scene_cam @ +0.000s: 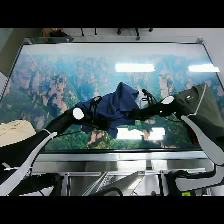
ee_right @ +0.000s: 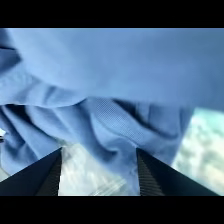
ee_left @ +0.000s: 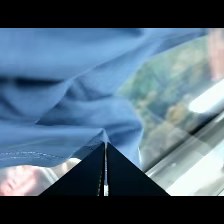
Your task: Fold the shirts.
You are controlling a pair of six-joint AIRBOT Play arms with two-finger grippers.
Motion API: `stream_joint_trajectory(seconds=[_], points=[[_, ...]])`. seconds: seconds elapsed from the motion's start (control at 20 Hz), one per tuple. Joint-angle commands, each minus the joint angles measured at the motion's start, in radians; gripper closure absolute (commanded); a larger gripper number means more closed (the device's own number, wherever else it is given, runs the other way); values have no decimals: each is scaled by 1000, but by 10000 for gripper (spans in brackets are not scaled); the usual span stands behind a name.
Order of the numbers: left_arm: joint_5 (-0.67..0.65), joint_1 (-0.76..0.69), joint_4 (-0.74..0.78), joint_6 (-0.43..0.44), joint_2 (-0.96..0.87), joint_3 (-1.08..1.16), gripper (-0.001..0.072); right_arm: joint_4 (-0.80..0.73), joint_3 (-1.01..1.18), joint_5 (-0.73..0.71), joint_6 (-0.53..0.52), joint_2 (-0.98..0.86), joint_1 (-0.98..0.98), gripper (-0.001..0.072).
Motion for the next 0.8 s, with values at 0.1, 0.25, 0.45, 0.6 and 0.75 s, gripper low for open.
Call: stream_joint_trajectory(seconds=[0.1,0.25,0.45,0.6,0.75], points=[[-58,80,41,13,84,70,690,-92,0,93,32,82,-157,190],[-86,134,41,13,96,70,690,-92,-34,89,30,58,-156,287],[-79,180,40,13,96,70,690,-68,-47,46,23,-36,-77,288],[-78,211,40,13,96,70,690,-27,-47,-7,-4,-83,2,395],[-70,248,32,13,96,70,690,-27,-43,-66,-5,-93,48,542]])
